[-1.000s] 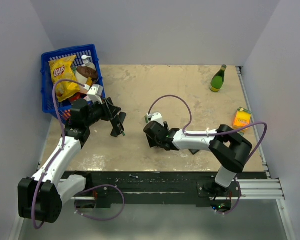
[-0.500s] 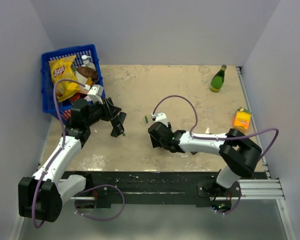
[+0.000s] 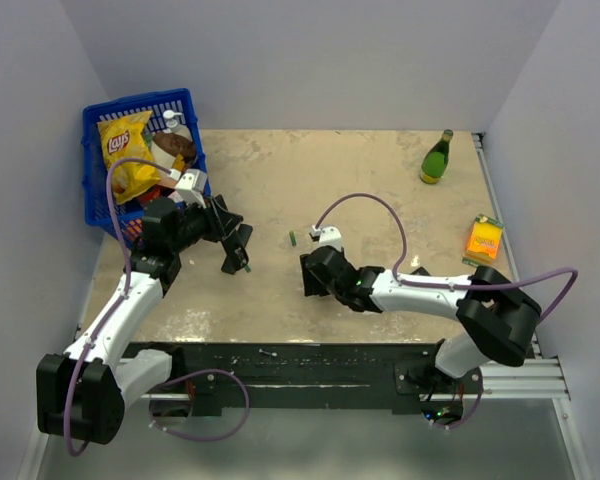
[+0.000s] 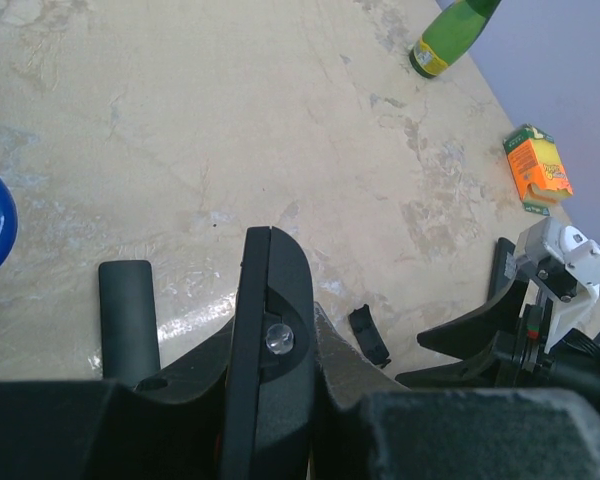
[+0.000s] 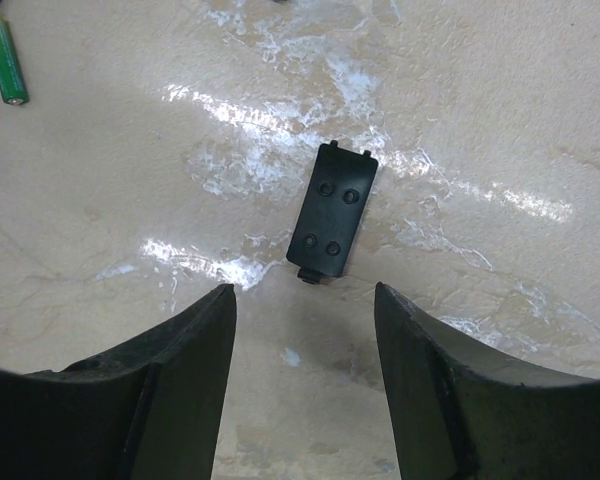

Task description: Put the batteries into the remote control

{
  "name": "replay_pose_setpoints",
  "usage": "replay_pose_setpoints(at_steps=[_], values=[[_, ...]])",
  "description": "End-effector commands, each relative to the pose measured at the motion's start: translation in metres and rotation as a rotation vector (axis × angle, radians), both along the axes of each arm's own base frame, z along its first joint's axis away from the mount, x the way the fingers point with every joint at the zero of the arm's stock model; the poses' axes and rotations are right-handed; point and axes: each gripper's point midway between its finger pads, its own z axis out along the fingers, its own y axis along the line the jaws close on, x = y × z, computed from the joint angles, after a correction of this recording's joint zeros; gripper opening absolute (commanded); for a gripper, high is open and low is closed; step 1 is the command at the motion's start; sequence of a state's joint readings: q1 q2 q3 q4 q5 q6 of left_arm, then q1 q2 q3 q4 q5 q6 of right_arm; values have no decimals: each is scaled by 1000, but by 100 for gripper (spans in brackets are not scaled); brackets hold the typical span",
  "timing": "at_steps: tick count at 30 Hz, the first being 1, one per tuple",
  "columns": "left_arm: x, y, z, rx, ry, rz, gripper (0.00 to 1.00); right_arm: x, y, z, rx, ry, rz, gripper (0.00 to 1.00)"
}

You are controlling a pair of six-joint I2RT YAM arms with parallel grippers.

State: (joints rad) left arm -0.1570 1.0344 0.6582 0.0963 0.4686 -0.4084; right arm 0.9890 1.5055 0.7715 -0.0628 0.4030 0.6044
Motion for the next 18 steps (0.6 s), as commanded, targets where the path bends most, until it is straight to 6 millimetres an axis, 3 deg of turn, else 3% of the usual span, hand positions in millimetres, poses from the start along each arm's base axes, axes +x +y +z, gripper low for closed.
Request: replay_pose_setpoints(at_steps=[1,8,14,18], values=[[4,0,14,-16,-61,-5,0,7,-3,-5,35,-23,-82,59],[5,0,14,-16,-61,-7,0,10,0,-14,35,-21,-90,41],[5,0,14,-15,-60,-9,0,10,2,-15,34,-22,-88,32],[4,0,14,-16,-61,-10,0,10,5,-15,42,-20,-79,32]])
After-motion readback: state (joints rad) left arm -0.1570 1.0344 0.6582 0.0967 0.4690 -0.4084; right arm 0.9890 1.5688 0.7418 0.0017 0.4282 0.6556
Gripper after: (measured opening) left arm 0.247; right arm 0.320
